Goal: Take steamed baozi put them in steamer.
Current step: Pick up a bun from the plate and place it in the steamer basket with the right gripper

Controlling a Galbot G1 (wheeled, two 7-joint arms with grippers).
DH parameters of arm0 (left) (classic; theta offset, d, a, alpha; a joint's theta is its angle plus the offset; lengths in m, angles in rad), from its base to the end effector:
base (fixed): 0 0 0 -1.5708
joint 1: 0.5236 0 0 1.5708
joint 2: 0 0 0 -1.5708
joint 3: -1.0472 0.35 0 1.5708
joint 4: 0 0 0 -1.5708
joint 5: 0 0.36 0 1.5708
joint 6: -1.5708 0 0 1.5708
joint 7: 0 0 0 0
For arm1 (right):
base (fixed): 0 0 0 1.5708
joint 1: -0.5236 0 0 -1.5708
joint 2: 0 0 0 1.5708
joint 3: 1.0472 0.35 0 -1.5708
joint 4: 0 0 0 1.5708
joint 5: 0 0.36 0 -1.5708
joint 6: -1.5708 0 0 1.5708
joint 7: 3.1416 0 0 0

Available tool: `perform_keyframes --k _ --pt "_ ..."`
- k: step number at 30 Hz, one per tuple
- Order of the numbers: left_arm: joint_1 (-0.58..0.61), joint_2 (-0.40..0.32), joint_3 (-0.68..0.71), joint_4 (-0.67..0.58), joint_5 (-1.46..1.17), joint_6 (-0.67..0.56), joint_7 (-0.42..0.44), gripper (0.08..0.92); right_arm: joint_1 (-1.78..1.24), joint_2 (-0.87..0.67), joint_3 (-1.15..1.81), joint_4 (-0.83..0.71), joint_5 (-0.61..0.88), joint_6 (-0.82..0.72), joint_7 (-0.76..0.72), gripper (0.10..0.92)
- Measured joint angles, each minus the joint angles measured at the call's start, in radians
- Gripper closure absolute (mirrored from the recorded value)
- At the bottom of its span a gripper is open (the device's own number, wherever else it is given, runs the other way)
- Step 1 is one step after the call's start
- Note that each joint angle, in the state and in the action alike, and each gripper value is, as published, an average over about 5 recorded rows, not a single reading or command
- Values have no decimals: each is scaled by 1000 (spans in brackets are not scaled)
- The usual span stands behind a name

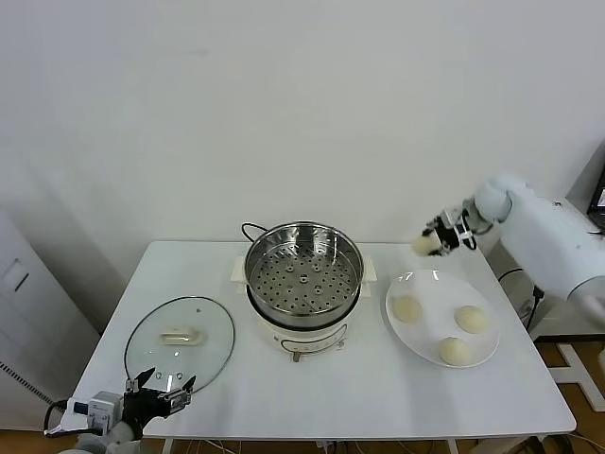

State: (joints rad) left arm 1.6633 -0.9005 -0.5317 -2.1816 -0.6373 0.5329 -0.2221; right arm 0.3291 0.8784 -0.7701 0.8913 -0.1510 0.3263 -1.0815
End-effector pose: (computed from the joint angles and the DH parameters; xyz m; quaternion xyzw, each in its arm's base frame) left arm 0.1765 0.0910 -0.2610 -0.0760 -0.9457 -0.0444 0.3129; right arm 0.6187 -0.1605 -0.0438 0.5054 -0.5191 0.6646 0.1827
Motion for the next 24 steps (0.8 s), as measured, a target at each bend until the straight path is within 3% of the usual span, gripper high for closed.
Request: perform_keyframes --k 12,24 --pt "8 9 1 -9 2 -1 1 177 178 108 -177 89 77 194 3 525" --pt "6 9 1 -11 0 -3 3 177 186 243 -209 139 -84 416 32 525"
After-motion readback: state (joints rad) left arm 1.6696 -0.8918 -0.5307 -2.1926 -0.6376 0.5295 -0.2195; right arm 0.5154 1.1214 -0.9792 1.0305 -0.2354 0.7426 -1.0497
